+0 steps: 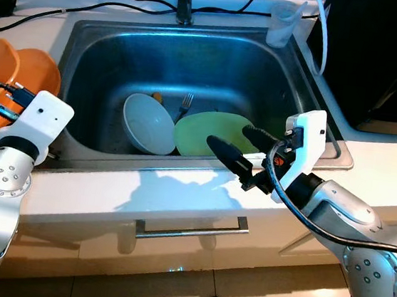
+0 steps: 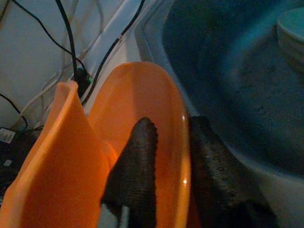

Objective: Kitchen organization

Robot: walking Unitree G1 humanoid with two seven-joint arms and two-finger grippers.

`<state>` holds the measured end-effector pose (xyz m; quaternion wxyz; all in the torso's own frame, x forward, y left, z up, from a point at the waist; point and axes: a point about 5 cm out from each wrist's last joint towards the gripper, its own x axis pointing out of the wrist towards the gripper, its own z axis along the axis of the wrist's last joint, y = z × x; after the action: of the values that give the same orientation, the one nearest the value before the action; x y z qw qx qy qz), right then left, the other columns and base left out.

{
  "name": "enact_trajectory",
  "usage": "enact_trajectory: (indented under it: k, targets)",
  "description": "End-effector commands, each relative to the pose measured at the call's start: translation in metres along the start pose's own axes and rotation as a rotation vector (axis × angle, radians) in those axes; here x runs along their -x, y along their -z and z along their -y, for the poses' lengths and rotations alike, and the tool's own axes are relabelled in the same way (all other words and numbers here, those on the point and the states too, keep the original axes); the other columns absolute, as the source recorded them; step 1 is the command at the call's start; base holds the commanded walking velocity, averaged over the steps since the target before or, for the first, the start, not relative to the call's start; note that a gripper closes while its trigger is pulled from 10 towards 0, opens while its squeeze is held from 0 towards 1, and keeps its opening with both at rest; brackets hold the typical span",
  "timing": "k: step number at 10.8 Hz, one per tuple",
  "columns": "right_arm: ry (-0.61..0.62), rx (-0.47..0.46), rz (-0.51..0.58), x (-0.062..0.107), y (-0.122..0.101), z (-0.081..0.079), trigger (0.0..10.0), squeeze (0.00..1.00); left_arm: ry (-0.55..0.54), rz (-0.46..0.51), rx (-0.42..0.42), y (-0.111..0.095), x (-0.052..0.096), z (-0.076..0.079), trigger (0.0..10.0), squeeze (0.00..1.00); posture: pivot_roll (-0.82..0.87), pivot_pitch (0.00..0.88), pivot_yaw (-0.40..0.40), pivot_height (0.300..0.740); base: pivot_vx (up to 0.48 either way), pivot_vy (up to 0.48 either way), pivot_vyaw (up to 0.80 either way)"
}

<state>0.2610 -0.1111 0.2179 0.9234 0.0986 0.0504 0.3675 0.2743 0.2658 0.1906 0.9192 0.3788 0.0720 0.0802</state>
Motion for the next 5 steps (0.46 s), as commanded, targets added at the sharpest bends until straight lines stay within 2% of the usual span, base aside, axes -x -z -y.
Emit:
enact_trajectory:
  k: [1, 5]
  targets:
    - [-0.02, 0.013, 0.008, -0.0012, -0.0025, -0.0032, 10.0, 0.0, 0.151, -0.283, -0.011, 0.0621, 0.0131, 0.0302, 10.0, 1.0, 0.08, 0.195, -0.024, 0.74, 0.0, 0.0, 0.0]
    - [-0.015, 0.016, 0.008, -0.0006, -0.0026, -0.0019, 10.0, 0.0, 0.172, -0.301, -0.001, 0.0682, 0.0126, 0.0332, 10.0, 1.0, 0.08, 0.196, -0.026, 0.74, 0.0, 0.0, 0.0]
